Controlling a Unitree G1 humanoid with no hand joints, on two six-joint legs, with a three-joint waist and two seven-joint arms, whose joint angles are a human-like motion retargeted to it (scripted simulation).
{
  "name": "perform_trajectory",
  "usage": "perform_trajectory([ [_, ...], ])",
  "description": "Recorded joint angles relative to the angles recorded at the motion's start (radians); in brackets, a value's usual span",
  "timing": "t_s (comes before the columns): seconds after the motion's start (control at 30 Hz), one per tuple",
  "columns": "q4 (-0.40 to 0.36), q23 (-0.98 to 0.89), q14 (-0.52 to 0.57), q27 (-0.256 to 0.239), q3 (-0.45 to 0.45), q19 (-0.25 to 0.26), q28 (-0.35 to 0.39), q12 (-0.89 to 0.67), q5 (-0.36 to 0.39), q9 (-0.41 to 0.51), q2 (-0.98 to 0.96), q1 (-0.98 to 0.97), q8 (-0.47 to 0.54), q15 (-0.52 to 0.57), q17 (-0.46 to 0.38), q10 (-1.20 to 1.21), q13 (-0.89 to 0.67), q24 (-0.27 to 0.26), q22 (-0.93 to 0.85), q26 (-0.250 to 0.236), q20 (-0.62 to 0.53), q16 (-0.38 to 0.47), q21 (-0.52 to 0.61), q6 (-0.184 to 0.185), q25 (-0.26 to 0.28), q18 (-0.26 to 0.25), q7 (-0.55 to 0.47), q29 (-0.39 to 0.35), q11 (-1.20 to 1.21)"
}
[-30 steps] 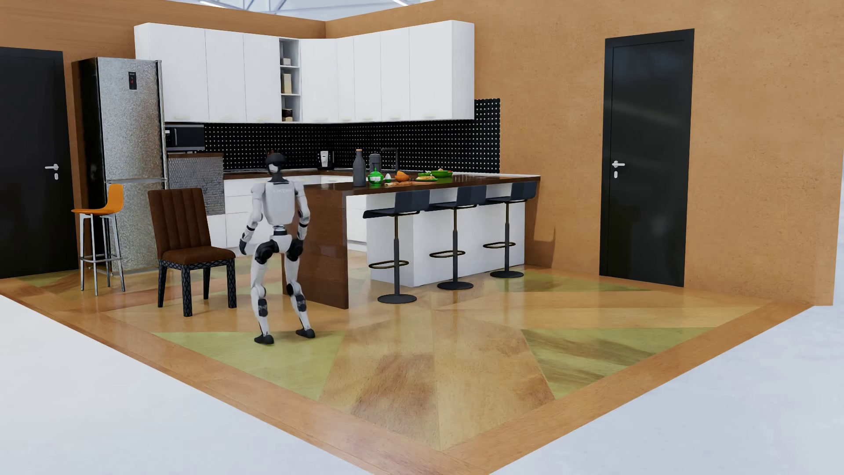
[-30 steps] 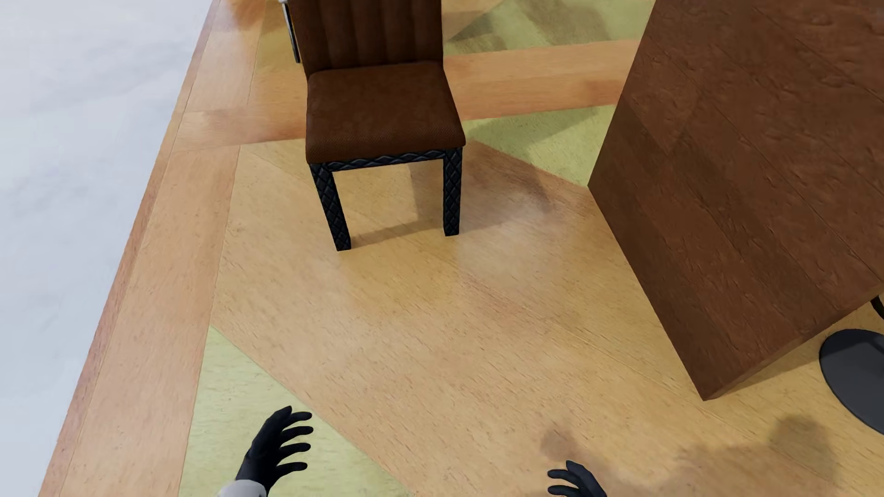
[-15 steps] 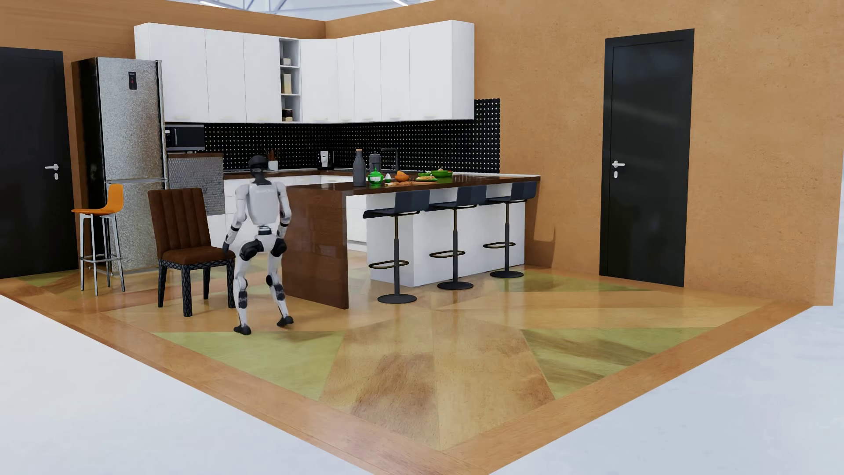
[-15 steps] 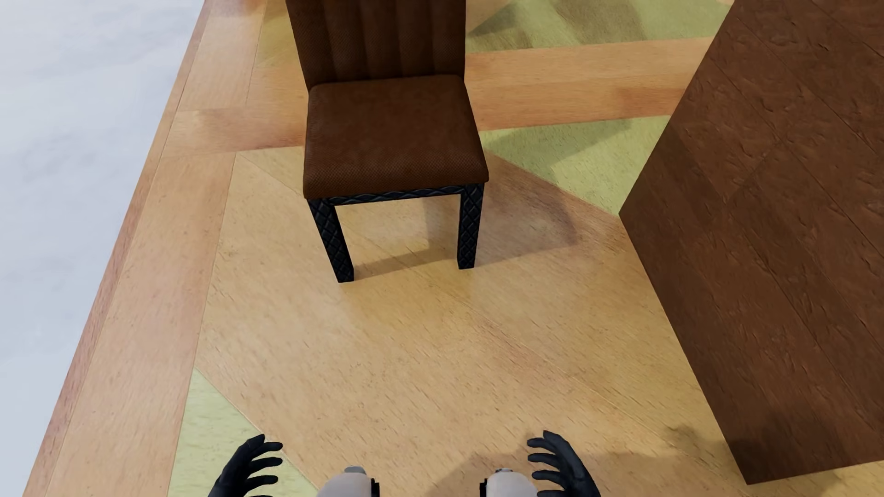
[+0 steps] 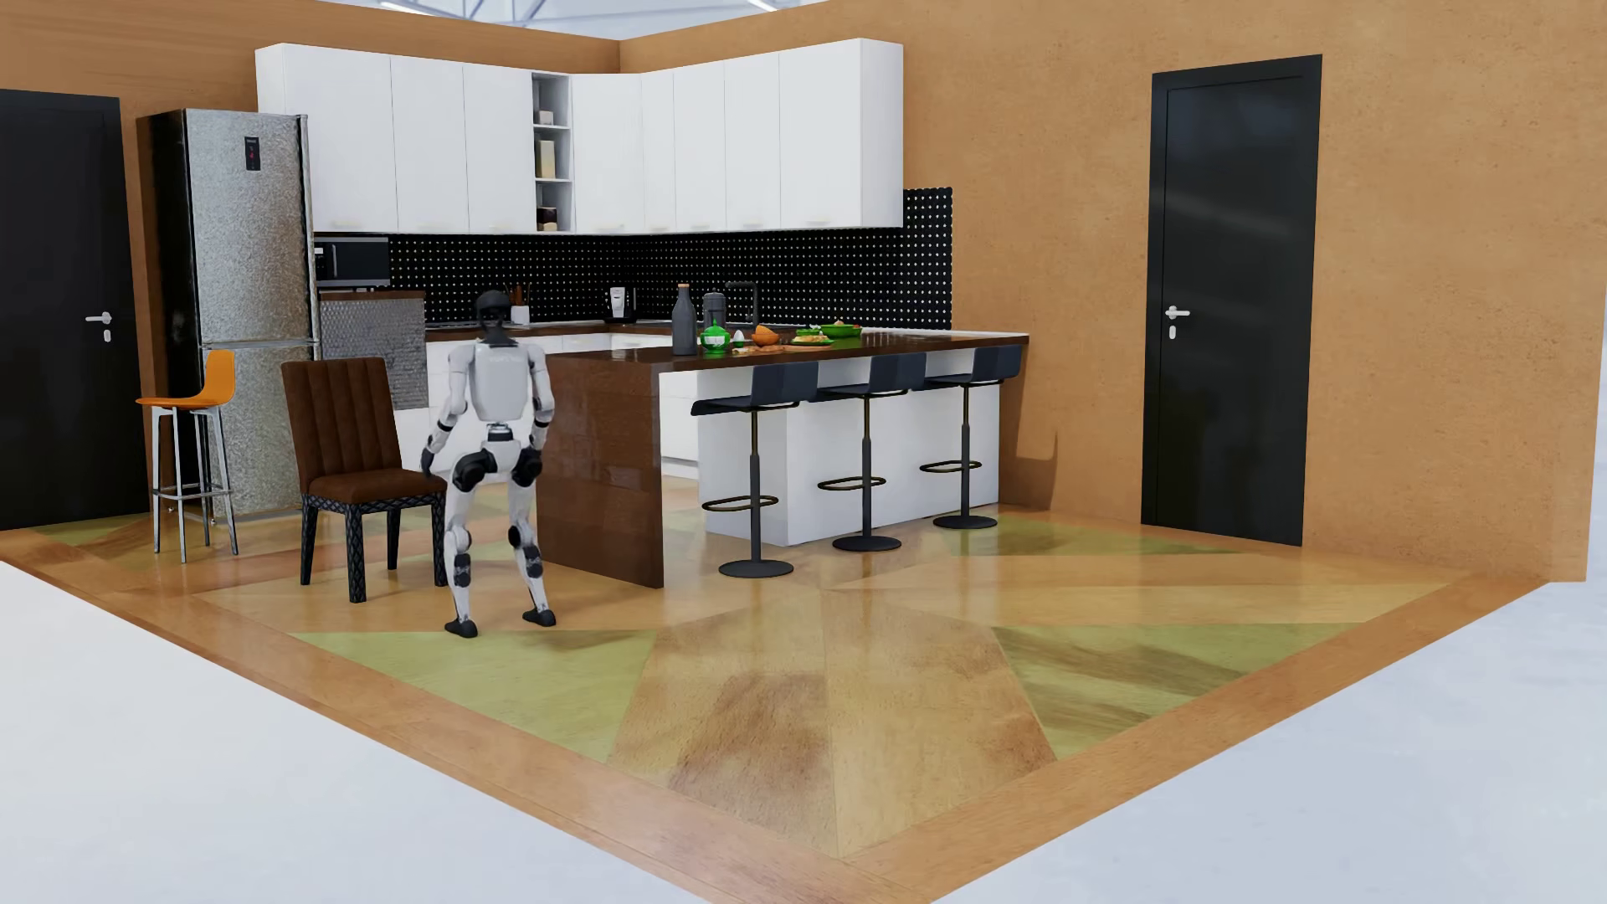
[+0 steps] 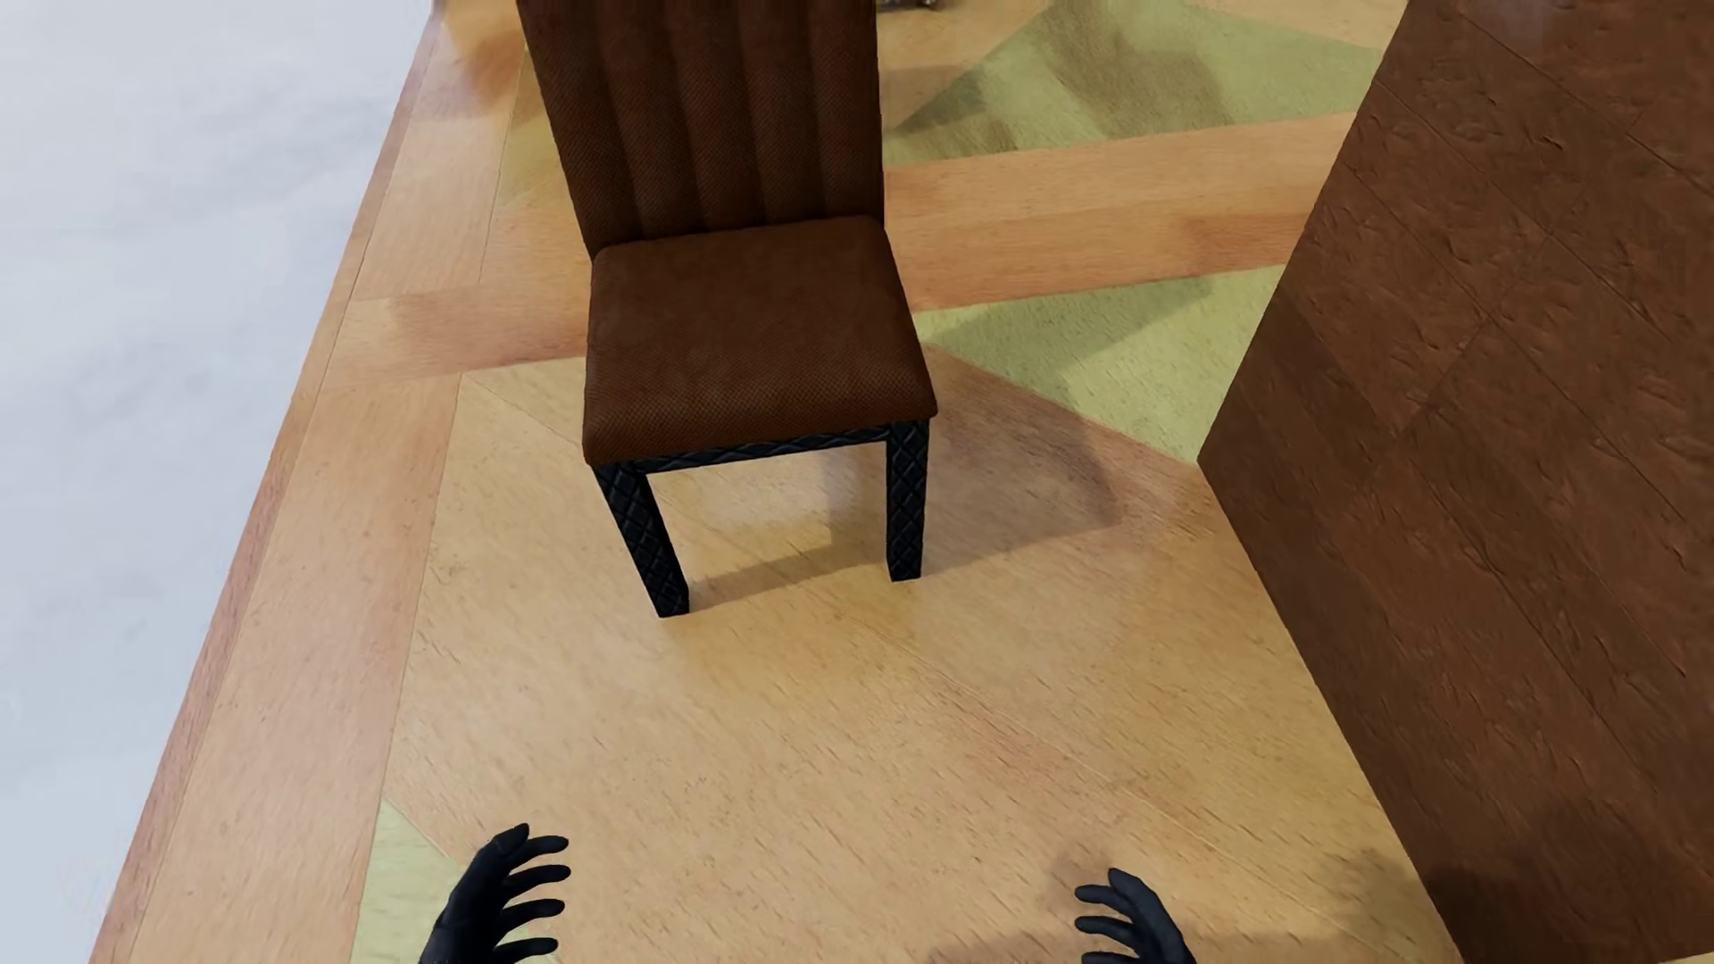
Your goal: Approach the leather chair
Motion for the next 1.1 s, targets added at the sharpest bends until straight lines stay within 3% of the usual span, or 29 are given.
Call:
perform_trajectory([
  [0.07, -0.005, 0.008, 0.015, 0.005, -0.015, -0.001, -0.002, -0.029, -0.005, -0.013, -0.006, 0.003, 0.004, 0.005, -0.009, -0.016, 0.018, -0.006, 0.021, 0.009, -0.01, 0.001, -0.024, -0.016, 0.001, -0.001, 0.004, 0.011, 0.003],
  [0.17, 0.001, 0.022, 0.016, -0.007, 0.022, 0.001, -0.028, -0.014, 0.001, -0.042, 0.001, -0.007, -0.009, 0.017, -0.022, -0.01, 0.021, 0.008, 0.007, 0.019, -0.011, -0.023, -0.006, -0.005, -0.022, 0.001, -0.007, -0.004, -0.018],
  [0.3, -0.005, -0.008, 0.026, -0.013, 0.004, 0.011, -0.072, -0.006, -0.007, -0.031, 0.008, -0.002, -0.004, 0.033, 0.031, -0.021, 0.015, 0.052, 0.003, 0.024, 0.0, -0.013, -0.002, -0.01, -0.021, 0.012, -0.001, -0.003, -0.039],
  [0.4, -0.009, 0.006, 0.034, 0.04, 0.0, 0.016, -0.073, -0.014, -0.01, -0.02, 0.008, -0.005, -0.005, 0.043, 0.006, -0.031, 0.008, 0.043, 0.014, -0.014, 0.002, 0.0, -0.009, -0.027, -0.004, 0.016, -0.001, 0.005, -0.052],
  [0.47, 0.003, 0.012, 0.03, 0.063, -0.016, 0.014, -0.06, -0.011, 0.001, -0.018, 0.006, -0.008, 0.0, 0.049, 0.009, -0.028, -0.006, 0.027, 0.034, -0.008, 0.013, 0.015, -0.02, -0.033, -0.014, 0.014, 0.004, 0.005, -0.061],
  [0.57, -0.002, 0.014, 0.022, 0.023, 0.009, 0.018, -0.034, -0.027, -0.004, -0.007, -0.003, -0.019, 0.0, 0.041, 0.015, -0.009, 0.009, 0.03, -0.004, 0.013, -0.02, 0.01, -0.008, -0.039, -0.056, 0.018, 0.003, 0.004, -0.045],
  [0.7, -0.008, 0.0, 0.025, -0.021, 0.027, 0.025, 0.0, -0.003, -0.009, -0.006, 0.011, -0.018, -0.009, 0.049, -0.006, -0.012, -0.006, 0.047, 0.011, 0.027, 0.014, 0.019, 0.003, -0.027, -0.033, 0.025, -0.005, -0.01, -0.063],
  [0.8, -0.013, 0.002, 0.03, 0.01, 0.009, 0.029, 0.013, 0.001, -0.014, -0.019, 0.016, -0.014, -0.008, 0.055, 0.01, -0.023, -0.029, 0.042, 0.012, 0.032, 0.002, -0.018, 0.001, -0.023, -0.024, 0.03, -0.002, -0.039, -0.078],
  [0.83, -0.015, -0.006, 0.032, 0.027, -0.007, 0.029, 0.003, 0.001, -0.018, -0.023, 0.013, -0.009, -0.003, 0.052, 0.022, -0.03, -0.025, 0.032, 0.023, 0.024, -0.001, 0.005, -0.004, -0.033, -0.025, 0.029, 0.004, -0.036, -0.071],
  [0.97, -0.012, 0.009, 0.03, 0.085, -0.037, 0.026, -0.025, -0.04, -0.015, -0.015, -0.003, -0.011, 0.011, 0.045, 0.017, -0.024, 0.039, 0.005, 0.008, -0.019, -0.025, -0.037, -0.017, -0.037, -0.046, 0.026, 0.016, 0.017, -0.049],
  [1.1, -0.011, 0.0, 0.032, 0.038, 0.009, 0.026, -0.069, -0.015, -0.014, 0.001, 0.001, -0.016, 0.0, 0.048, 0.005, -0.013, 0.018, 0.043, 0.016, 0.0, -0.004, 0.007, 0.009, -0.011, -0.042, 0.026, 0.006, -0.014, -0.047],
])
